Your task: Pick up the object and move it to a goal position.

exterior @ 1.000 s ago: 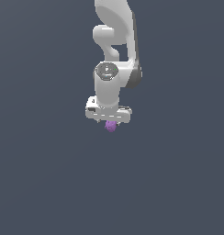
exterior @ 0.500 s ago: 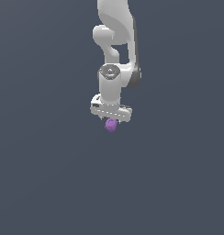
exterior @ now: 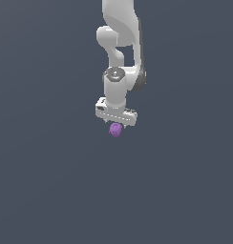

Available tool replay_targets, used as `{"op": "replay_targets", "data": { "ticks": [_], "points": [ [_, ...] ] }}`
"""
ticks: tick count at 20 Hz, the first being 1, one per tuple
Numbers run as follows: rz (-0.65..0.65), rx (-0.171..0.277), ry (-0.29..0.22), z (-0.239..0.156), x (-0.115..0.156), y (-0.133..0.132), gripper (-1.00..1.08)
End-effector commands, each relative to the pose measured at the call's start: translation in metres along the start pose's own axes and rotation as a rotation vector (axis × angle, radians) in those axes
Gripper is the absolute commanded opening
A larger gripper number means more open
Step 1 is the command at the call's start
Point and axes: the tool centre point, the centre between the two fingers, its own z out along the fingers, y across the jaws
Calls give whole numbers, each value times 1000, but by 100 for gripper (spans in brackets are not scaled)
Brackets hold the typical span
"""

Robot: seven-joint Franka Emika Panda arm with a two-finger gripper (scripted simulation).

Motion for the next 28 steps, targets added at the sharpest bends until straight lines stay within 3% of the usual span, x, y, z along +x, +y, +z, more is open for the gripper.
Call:
{"op": "replay_targets", "data": {
  "ticks": [1, 17, 18, 28],
  "points": [
    [0, 0, 0, 2, 0, 0, 100],
    [4, 0, 1, 50, -1, 0, 100],
    [4, 0, 1, 50, -1, 0, -100],
    [3, 1, 3, 49, -1, 0, -100]
  ]
}}
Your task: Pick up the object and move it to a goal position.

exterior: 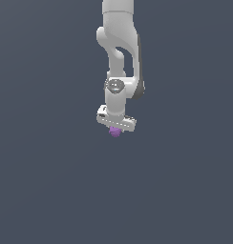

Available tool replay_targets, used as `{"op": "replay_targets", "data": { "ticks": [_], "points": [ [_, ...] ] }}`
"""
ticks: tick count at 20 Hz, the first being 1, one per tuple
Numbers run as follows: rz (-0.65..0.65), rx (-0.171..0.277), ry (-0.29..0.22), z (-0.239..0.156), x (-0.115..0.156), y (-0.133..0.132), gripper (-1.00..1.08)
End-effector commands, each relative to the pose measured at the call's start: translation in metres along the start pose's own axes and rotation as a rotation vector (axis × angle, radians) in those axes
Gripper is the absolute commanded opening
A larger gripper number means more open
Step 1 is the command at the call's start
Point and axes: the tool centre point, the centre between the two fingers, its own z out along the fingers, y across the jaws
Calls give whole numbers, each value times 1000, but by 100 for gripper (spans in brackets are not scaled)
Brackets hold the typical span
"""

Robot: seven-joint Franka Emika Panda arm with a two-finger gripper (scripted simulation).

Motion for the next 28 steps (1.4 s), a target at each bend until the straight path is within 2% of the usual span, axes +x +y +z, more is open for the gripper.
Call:
{"op": "replay_targets", "data": {
  "ticks": [1, 6, 12, 28],
  "points": [
    [0, 0, 0, 0, 0, 0, -100],
    [0, 0, 0, -1, 8, 4, -100],
    [0, 0, 0, -3, 33, 14, -100],
    [0, -1, -1, -12, 140, 55, -100]
  ]
}}
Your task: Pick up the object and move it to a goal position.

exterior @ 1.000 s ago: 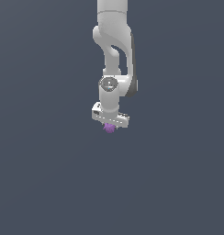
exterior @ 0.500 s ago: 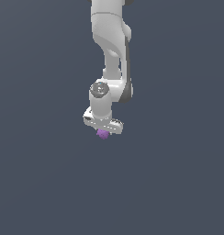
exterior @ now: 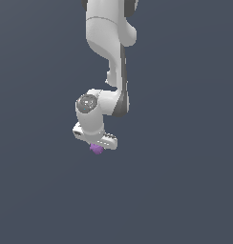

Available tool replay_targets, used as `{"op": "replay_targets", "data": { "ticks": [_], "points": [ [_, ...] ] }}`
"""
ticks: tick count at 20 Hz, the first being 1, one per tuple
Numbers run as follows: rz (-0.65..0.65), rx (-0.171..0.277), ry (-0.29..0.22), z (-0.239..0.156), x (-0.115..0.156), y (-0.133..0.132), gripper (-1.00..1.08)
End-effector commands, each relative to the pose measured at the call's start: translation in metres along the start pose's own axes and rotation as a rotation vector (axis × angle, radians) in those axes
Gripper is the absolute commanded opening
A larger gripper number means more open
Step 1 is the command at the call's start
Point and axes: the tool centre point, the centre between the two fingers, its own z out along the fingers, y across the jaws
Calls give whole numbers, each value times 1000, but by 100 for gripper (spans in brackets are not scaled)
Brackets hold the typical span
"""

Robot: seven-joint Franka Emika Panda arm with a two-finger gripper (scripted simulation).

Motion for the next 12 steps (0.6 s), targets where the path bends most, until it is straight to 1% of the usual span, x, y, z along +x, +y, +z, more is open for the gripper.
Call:
{"op": "replay_targets", "data": {
  "ticks": [1, 7, 12],
  "points": [
    [-1, 0, 0, -1, 16, 6, -100],
    [-1, 0, 0, -4, 51, 18, -100],
    [-1, 0, 0, -6, 70, 24, -100]
  ]
}}
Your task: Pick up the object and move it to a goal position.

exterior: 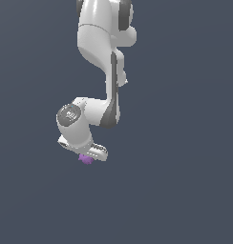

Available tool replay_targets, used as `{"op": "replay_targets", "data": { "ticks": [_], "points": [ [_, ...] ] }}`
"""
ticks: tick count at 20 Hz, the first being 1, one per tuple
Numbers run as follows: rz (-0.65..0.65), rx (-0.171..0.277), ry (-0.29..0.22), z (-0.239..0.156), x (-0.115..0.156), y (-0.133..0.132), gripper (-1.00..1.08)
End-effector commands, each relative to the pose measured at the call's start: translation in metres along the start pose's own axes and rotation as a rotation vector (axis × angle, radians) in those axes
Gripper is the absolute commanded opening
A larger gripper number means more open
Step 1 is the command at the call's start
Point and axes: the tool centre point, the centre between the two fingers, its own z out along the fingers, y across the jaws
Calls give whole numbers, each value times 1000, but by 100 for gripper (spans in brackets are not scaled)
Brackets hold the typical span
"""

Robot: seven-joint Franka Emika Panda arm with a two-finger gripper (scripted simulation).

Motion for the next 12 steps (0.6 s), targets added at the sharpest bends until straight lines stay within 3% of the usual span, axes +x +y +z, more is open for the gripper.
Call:
{"op": "replay_targets", "data": {
  "ticks": [1, 12],
  "points": [
    [-1, 0, 0, -1, 9, 2, -100],
    [0, 0, 0, -2, 23, 7, -100]
  ]
}}
